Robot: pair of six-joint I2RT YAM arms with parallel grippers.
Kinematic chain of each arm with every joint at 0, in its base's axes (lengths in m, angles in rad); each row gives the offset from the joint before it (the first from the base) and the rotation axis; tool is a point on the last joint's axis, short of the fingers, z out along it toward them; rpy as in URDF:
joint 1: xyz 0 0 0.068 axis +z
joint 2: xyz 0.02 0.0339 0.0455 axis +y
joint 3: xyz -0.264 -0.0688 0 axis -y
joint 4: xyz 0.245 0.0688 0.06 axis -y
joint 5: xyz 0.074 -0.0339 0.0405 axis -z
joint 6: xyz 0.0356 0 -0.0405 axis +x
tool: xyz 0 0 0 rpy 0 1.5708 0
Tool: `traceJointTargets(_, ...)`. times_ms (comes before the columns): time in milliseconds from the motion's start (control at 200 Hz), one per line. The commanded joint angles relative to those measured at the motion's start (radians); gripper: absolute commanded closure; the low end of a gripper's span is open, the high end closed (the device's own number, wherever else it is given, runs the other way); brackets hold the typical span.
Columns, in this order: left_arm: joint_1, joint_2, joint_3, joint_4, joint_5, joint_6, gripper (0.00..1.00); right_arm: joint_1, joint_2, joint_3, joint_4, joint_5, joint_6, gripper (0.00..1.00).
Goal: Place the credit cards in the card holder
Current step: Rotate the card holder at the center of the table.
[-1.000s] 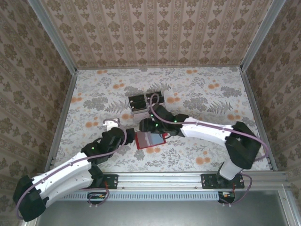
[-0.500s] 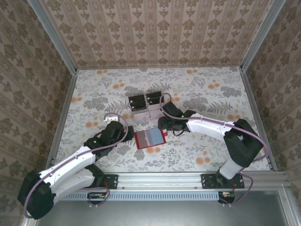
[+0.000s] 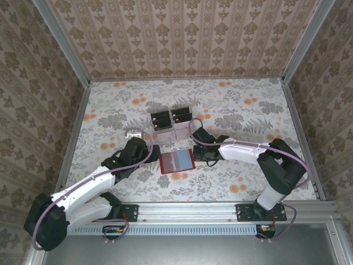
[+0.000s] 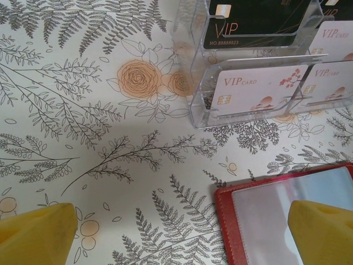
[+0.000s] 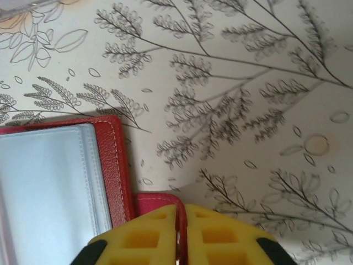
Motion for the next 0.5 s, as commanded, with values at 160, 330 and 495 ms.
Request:
traceJointTargets(160,0.035,0.008,0.035,0.027,0.038,0.019,0.00,0.005,-0.124,-0.068,0.001,-0.025,0.027,0.90)
traceJointTargets(330,0.118,0.041,0.068,0.060,0.097,0.015,0.00,0.005,-0.199,-0.060,-0.020,-0.055,0.029,0.46)
traceJointTargets(495,0.228,0.116,0.130,0.174,0.241,0.026,0.00,-0.007,-0.281,-0.012,-0.076,-0.044,0.011,0.43)
